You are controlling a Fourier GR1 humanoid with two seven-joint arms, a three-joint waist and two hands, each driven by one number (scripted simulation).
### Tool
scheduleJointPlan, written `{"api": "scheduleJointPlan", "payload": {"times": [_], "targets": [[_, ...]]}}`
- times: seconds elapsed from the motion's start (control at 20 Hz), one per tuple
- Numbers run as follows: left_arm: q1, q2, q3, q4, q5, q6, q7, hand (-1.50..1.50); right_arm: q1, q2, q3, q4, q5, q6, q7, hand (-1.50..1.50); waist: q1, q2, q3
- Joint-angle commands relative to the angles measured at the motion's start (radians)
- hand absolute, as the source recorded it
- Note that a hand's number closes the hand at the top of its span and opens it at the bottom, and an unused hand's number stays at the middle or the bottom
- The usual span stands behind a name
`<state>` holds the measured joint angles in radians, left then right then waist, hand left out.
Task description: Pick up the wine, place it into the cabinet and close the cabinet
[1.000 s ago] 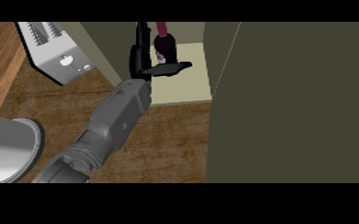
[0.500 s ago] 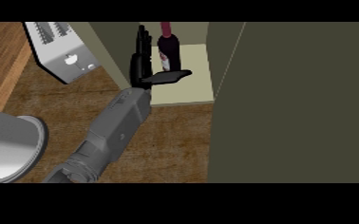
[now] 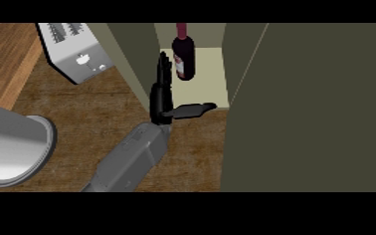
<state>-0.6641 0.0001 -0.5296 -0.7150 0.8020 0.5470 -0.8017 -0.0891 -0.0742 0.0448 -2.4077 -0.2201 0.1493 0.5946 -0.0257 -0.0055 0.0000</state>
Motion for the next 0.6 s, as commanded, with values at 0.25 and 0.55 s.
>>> {"api": "scheduleJointPlan", "payload": {"times": [0.25, 0.55], "targets": [[0.297, 0.002, -0.218, -0.442, -0.109, 0.219, 0.042, -1.50, 0.048, 0.004, -0.013, -0.085, -0.008, -0.011, 0.011, -1.50, 0.037, -0.003, 0.000], [0.385, 0.055, -0.249, -0.703, -0.179, 0.321, 0.136, -1.50, 0.063, -0.025, -0.020, -0.135, -0.027, -0.004, 0.036, -1.50, 0.030, -0.001, 0.001]]}}
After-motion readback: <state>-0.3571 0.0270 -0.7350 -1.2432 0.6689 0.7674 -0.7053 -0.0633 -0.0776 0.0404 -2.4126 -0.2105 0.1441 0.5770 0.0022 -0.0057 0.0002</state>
